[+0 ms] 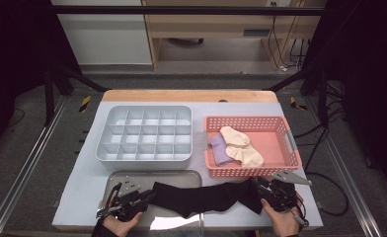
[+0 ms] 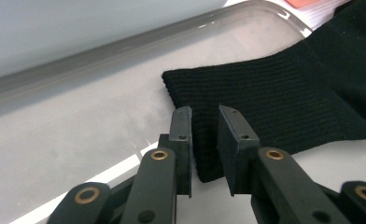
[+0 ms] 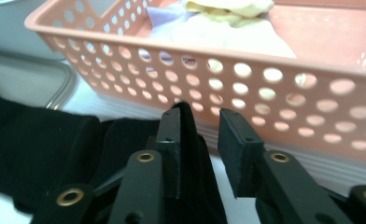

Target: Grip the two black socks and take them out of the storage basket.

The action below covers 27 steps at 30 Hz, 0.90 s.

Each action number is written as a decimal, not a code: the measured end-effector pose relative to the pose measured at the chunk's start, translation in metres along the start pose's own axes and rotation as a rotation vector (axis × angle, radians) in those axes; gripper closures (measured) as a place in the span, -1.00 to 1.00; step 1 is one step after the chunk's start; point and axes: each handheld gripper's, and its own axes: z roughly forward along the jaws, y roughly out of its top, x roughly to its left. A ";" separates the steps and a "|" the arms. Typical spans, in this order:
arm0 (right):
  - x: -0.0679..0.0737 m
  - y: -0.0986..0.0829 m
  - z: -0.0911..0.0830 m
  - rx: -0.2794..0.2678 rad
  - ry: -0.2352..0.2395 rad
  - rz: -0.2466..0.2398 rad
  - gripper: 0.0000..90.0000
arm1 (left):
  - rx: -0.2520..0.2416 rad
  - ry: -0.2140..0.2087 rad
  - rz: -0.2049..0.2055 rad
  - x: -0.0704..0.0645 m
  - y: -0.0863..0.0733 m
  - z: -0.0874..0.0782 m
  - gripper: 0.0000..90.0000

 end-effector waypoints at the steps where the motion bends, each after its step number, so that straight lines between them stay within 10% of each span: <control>1: -0.001 -0.001 -0.001 0.002 0.005 0.001 0.53 | -0.004 -0.002 0.003 0.000 0.000 -0.001 0.66; 12: -0.005 -0.021 0.009 0.129 0.027 -0.027 0.47 | -0.009 0.008 -0.002 -0.001 0.000 -0.001 0.66; 18: -0.005 -0.018 0.006 0.163 0.052 -0.022 0.96 | 0.006 0.013 -0.001 0.000 0.000 0.001 0.79; 27: 0.018 0.005 -0.020 0.037 0.147 -0.048 0.98 | 0.006 0.010 -0.002 0.000 0.000 0.002 0.82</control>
